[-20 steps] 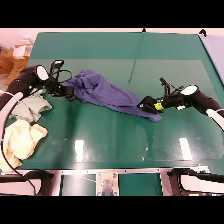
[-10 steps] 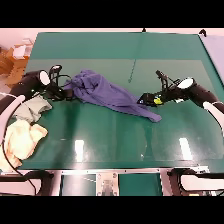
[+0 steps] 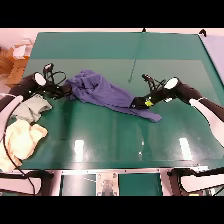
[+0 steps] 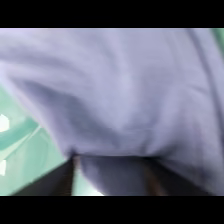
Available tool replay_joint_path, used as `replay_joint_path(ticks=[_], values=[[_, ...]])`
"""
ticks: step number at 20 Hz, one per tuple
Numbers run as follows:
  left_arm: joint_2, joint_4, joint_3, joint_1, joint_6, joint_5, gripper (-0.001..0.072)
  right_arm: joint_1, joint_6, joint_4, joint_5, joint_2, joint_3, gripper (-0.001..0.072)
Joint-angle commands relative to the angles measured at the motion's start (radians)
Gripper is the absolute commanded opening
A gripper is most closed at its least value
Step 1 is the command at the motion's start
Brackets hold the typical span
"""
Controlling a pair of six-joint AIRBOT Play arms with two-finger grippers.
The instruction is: Fold the shirts.
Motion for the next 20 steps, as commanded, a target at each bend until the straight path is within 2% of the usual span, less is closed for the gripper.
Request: replay_joint_path(ticks=[1,3,5,6,7,8,12,13,14,15,19,20], values=[[-0.002,-0.031,-0.035,0.005,0.01,-0.002,0.0497,0.011,-0.002,-0.005,0.135,-0.008,0.079,0.0543],[-0.003,-0.093,-0.05,0.005,0.032,0.011,0.0497,0.005,-0.002,-0.006,0.206,-0.008,0.13,0.0543],[-0.002,-0.166,-0.049,0.005,0.072,0.026,0.0496,0.018,-0.025,-0.012,0.218,-0.008,0.156,0.0543],[-0.003,-0.169,-0.05,0.005,0.072,0.033,0.0459,0.028,-0.024,-0.03,0.198,-0.008,0.156,0.0543],[-0.01,-0.172,-0.049,0.005,0.074,0.035,0.026,0.042,-0.024,-0.057,0.178,-0.011,0.156,0.0543],[-0.02,-0.176,-0.049,0.005,0.074,0.035,0.0225,0.053,-0.023,-0.074,0.164,-0.013,0.156,0.0543],[-0.047,-0.177,-0.049,0.005,0.081,0.076,0.0222,0.065,-0.023,-0.084,0.121,-0.028,0.156,0.0543],[-0.047,-0.175,-0.049,0.005,0.083,0.076,0.014,0.065,-0.023,-0.083,0.122,-0.035,0.156,0.0543],[-0.047,-0.176,-0.049,0.005,0.095,0.075,0.0111,0.068,-0.023,-0.084,0.122,-0.042,0.156,0.0543],[-0.047,-0.175,-0.049,0.005,0.097,0.066,0.0036,0.071,-0.023,-0.083,0.122,-0.047,0.156,0.0543],[-0.047,-0.174,-0.049,0.005,0.102,0.034,0.0024,0.077,-0.023,-0.097,0.121,-0.049,0.156,0.0543],[-0.047,-0.175,-0.049,0.005,0.13,0.031,0.0024,0.077,-0.019,-0.098,0.121,-0.048,0.156,0.0543]])
